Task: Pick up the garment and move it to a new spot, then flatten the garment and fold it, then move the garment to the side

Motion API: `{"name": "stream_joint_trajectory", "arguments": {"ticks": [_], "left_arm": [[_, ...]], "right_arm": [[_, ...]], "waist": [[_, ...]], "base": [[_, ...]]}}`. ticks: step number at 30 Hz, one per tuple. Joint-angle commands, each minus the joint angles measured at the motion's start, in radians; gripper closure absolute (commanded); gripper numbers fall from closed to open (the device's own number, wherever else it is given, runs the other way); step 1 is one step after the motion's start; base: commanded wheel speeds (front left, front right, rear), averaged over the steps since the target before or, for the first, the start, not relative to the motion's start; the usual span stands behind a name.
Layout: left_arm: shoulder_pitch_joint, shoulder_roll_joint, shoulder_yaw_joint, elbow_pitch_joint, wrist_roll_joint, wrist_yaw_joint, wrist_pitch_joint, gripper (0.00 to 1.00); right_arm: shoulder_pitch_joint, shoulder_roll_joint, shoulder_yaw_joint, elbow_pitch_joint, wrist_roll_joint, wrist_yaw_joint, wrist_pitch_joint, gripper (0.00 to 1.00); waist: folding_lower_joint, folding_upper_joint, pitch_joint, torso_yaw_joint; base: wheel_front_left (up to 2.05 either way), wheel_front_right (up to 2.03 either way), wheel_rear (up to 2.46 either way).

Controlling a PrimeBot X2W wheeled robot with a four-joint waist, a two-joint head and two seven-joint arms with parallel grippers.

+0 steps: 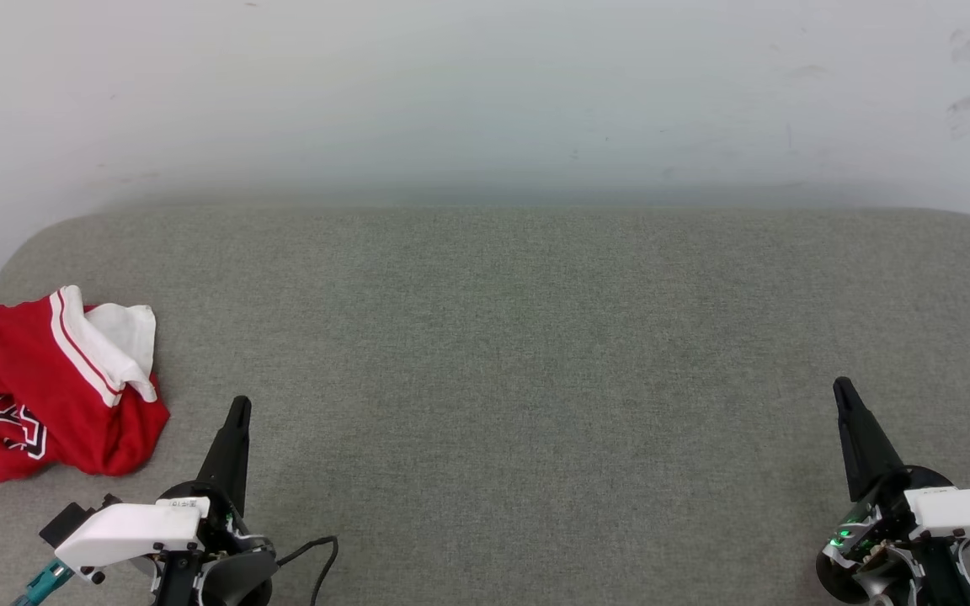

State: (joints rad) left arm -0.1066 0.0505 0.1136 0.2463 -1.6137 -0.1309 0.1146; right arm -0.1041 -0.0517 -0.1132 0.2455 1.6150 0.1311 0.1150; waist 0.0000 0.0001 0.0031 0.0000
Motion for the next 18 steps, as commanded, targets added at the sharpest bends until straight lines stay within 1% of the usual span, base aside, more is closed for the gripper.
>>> {"name": "stream_joint_trajectory", "arguments": {"ticks": [1,18], "left_arm": [[-0.007,-0.001,0.002,-0.001,0.002,-0.003,0.001,1.00],[-0.007,-0.001,0.002,-0.001,0.002,-0.003,0.001,1.00]], "right_arm": [[-0.012,0.003,0.000,0.001,-0.005,-0.001,0.000,1.00],[-0.012,0.003,0.000,0.001,-0.005,-0.001,0.000,1.00]], "waist": [[0.0000,-0.0001,0.000,0.000],[0.0000,-0.0001,0.000,0.000]], "base": [[0.00,0.00,0.00],[0.00,0.00,0.00]]}}
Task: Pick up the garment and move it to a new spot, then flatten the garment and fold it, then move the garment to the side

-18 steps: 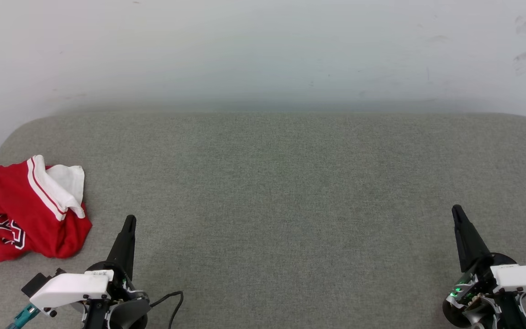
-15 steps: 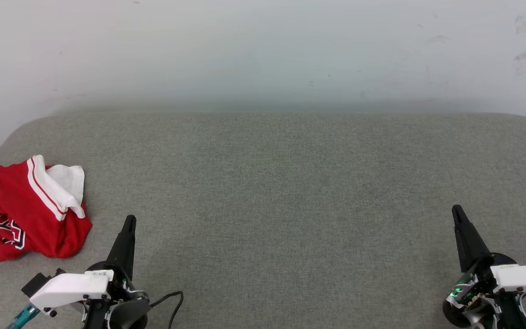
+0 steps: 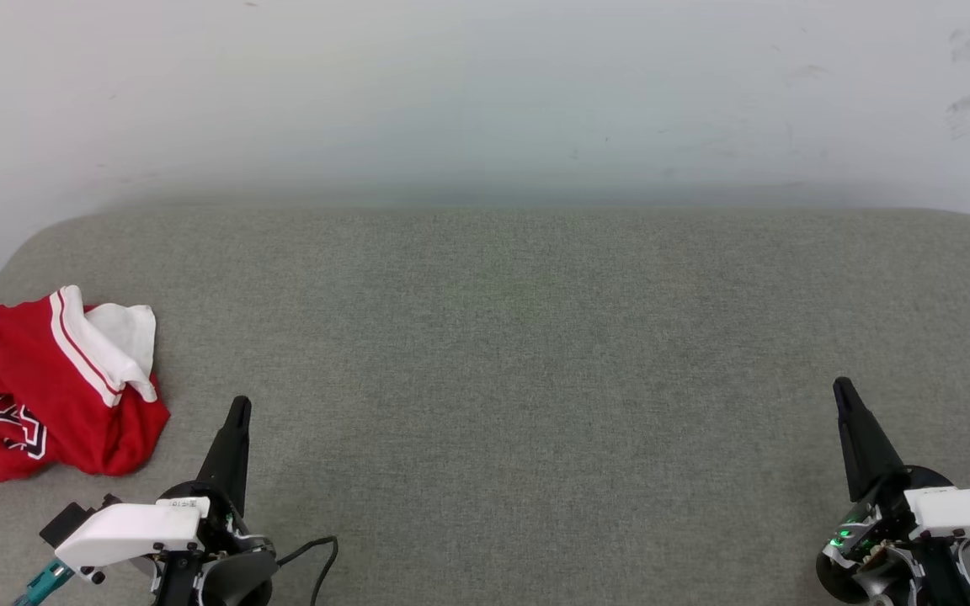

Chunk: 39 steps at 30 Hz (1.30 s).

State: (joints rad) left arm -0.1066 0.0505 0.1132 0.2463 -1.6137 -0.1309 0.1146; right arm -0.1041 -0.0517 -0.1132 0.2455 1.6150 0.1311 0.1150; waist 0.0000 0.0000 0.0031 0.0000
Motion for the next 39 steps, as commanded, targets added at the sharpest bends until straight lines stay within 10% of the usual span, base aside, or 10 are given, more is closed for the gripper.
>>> {"name": "stream_joint_trajectory", "arguments": {"ticks": [1,2,21,39], "left_arm": [[-0.007,-0.001,0.003,-0.001,0.002,-0.003,0.001,1.00],[0.000,0.000,0.000,0.000,0.000,0.000,0.000,0.00],[0.022,-0.002,0.007,-0.012,0.168,0.004,-0.078,0.00],[0.031,-0.001,-0.041,-0.122,0.566,0.120,-0.152,0.00]], "right_arm": [[-0.012,0.003,0.000,0.001,-0.005,-0.001,0.000,1.00],[0.000,0.000,0.000,0.000,0.000,0.000,0.000,0.00],[0.035,0.001,-0.008,-0.014,-0.187,0.000,-0.078,0.00],[0.054,0.001,0.012,-0.126,-0.581,0.000,-0.152,0.00]], "waist": [[0.0000,0.0000,0.000,0.000],[0.0000,0.0000,0.000,0.000],[0.0000,0.0000,0.003,0.002],[0.0000,0.0000,0.007,0.005]], "base": [[0.00,0.00,0.00],[0.00,0.00,0.00],[0.00,0.00,0.00],[0.00,0.00,0.00]]}}
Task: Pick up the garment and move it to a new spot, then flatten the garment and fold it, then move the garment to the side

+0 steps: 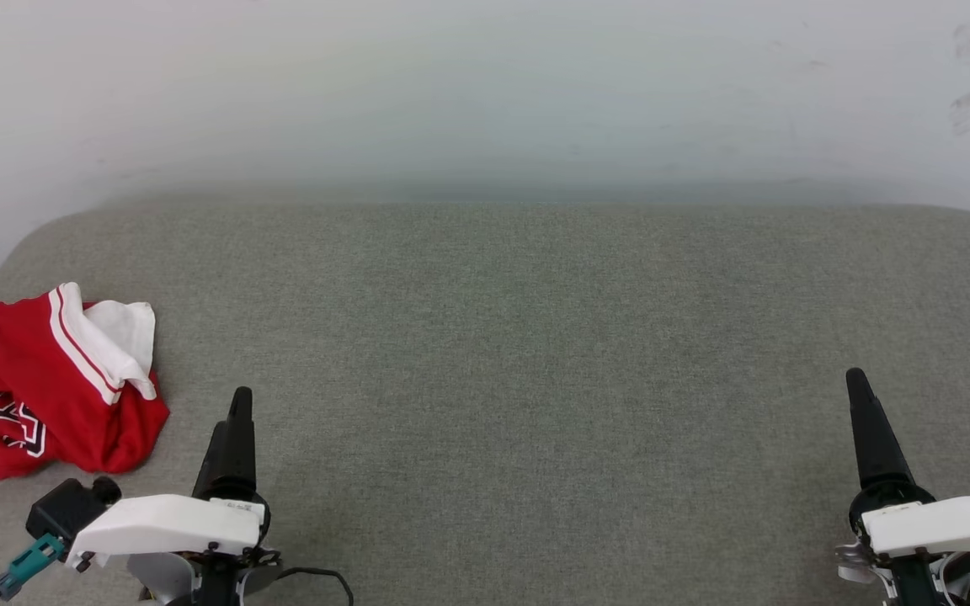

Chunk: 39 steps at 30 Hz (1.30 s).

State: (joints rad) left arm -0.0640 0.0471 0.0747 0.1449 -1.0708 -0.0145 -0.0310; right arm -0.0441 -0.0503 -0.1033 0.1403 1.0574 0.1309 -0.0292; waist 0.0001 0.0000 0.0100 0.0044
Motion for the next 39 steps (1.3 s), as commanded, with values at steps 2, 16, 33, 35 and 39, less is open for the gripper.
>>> {"name": "stream_joint_trajectory", "arguments": {"ticks": [2,16,33,35,39], "left_arm": [[-0.009,0.002,-0.010,-0.027,0.064,0.016,-0.014,0.00],[0.004,0.006,-0.056,-0.045,0.338,0.073,-0.062,0.00],[0.012,0.033,-0.120,-0.054,0.570,0.130,-0.115,0.00],[0.014,0.036,-0.127,-0.054,0.591,0.133,-0.119,0.00],[0.014,0.043,-0.142,-0.056,0.634,0.141,-0.130,0.00]], "right_arm": [[-0.003,-0.001,0.005,-0.030,-0.066,0.000,-0.015,0.00],[0.014,0.000,0.025,-0.063,-0.321,0.000,-0.063,0.00],[0.032,0.000,0.044,-0.066,-0.563,0.000,-0.116,0.00],[0.035,0.000,0.045,-0.064,-0.588,0.000,-0.121,0.00],[0.039,0.000,0.047,-0.065,-0.633,0.000,-0.132,0.00]], "waist": [[0.0000,-0.0001,-0.001,0.001],[0.0000,-0.0001,-0.003,0.004],[0.0000,-0.0001,-0.006,0.010],[0.0000,-0.0001,-0.006,0.010],[0.0000,-0.0001,-0.006,0.012]], "base": [[0.00,0.00,0.00],[0.00,0.00,0.00],[0.00,0.00,0.00],[0.00,0.00,0.00],[0.00,0.00,0.00]]}}
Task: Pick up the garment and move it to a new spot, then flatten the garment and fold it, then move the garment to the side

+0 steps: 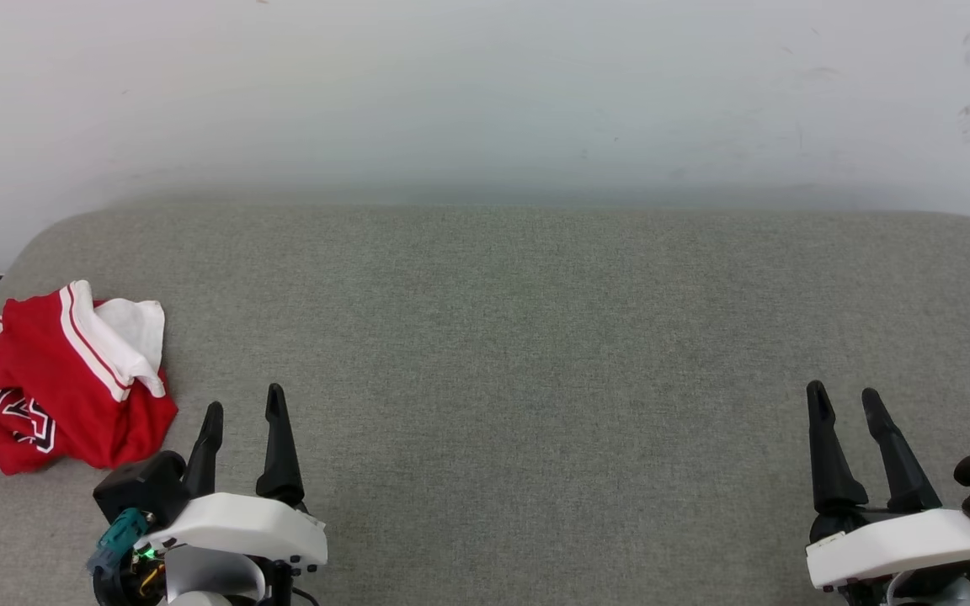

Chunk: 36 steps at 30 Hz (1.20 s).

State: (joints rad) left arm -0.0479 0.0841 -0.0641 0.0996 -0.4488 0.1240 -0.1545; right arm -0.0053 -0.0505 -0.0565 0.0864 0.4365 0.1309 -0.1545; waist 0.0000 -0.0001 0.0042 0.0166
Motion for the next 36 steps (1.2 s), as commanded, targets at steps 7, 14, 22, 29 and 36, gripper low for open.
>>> {"name": "stream_joint_trajectory", "arguments": {"ticks": [7,14,22,29,36], "left_arm": [[0.002,0.012,-0.023,-0.020,0.077,0.010,-0.024,0.00],[0.008,0.013,-0.034,-0.019,0.134,0.014,-0.040,0.00],[0.013,0.004,-0.035,-0.010,0.188,-0.005,-0.057,0.00],[0.016,-0.004,-0.031,0.003,0.239,-0.023,-0.072,0.00],[0.016,-0.014,-0.024,0.014,0.287,-0.037,-0.086,0.00]], "right_arm": [[0.005,0.000,0.004,-0.020,-0.086,0.000,-0.024,0.00],[0.007,0.000,0.012,-0.030,-0.155,0.000,-0.040,0.00],[0.010,0.000,0.012,-0.038,-0.228,0.000,-0.057,0.00],[0.017,0.000,0.014,-0.044,-0.280,0.000,-0.073,0.00],[0.021,0.001,0.014,-0.048,-0.324,0.000,-0.086,0.00]], "waist": [[0.0000,0.0000,-0.002,0.004],[0.0000,0.0000,-0.003,0.004],[0.0000,0.0000,-0.005,0.002],[0.0000,0.0000,-0.007,0.002],[0.0000,0.0000,-0.007,0.004]], "base": [[0.00,0.00,0.00],[0.00,0.00,0.00],[0.00,0.00,0.00],[0.00,0.00,0.00],[0.00,0.00,0.00]]}}
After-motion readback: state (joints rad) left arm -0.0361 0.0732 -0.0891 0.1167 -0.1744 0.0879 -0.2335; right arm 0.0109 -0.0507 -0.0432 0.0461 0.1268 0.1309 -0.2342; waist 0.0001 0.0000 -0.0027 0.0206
